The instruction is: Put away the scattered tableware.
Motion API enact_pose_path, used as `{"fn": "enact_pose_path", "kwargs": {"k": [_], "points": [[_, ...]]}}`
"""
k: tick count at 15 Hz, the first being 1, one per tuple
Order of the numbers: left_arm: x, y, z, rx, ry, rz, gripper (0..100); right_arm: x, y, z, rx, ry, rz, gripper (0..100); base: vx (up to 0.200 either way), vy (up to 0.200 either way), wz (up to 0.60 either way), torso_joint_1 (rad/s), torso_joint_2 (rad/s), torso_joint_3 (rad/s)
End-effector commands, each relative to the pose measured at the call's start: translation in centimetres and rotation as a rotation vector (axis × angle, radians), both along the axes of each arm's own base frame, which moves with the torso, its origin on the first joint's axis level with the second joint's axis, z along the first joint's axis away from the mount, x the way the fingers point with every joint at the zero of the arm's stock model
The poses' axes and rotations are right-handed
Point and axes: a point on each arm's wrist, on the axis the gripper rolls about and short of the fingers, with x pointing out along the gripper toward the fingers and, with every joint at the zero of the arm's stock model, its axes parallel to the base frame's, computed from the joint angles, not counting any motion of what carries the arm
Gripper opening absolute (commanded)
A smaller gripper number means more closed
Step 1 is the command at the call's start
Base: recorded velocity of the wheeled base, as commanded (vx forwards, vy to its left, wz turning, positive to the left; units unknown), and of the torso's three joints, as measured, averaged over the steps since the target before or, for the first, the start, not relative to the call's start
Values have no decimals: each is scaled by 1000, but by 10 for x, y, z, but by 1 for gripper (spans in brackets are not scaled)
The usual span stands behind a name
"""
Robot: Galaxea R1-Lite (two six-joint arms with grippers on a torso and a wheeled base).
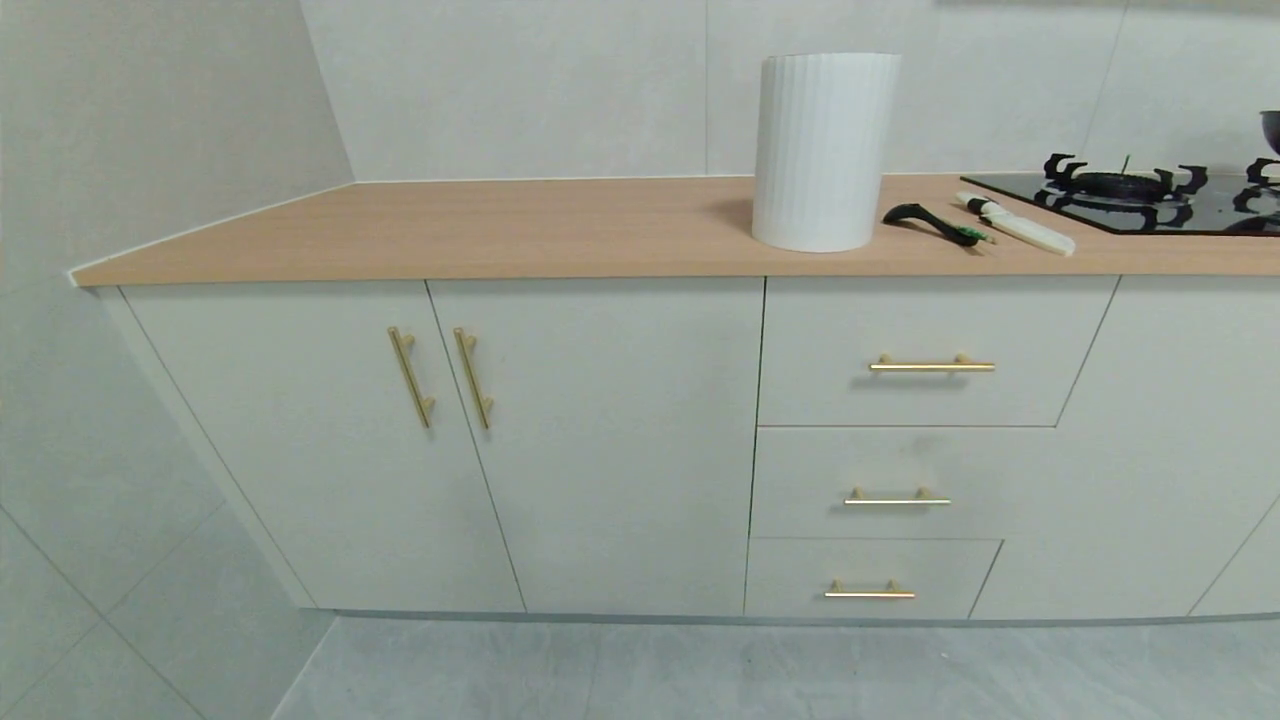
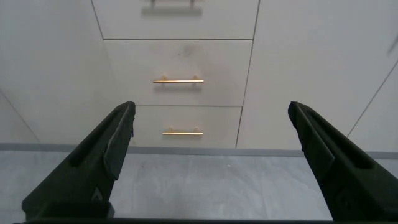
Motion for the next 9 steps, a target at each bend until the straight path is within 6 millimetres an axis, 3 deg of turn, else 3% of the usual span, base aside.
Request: {"fn": "enact_pose_path", "kwargs": {"k": [1, 2, 9], "points": [[0, 0, 0, 0, 0, 1, 100, 0, 0, 0, 0, 1, 0, 100, 0, 0, 0, 0, 0, 0], [0, 0, 0, 0, 0, 1, 100, 0, 0, 0, 0, 1, -1, 100, 0, 0, 0, 0, 0, 0], [0, 0, 0, 0, -1, 1, 100, 0, 0, 0, 0, 1, -1, 100, 200, 0, 0, 1, 1, 2]]}}
